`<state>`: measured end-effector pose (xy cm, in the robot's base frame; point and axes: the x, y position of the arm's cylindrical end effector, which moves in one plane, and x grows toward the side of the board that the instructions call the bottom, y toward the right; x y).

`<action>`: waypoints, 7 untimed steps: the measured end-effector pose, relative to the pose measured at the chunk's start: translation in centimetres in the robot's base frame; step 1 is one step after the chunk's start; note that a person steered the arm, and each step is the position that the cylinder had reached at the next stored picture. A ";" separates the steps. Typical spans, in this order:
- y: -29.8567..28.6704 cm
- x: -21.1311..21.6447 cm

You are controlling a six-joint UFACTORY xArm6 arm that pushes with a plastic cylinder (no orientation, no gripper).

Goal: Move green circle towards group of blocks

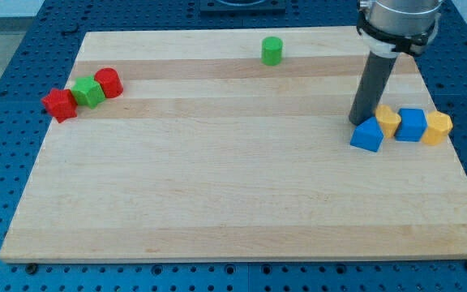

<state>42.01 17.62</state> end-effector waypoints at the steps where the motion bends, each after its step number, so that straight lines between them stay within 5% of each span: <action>1: -0.2 -0.5; 7: -4.1 -16.2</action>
<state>25.83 13.56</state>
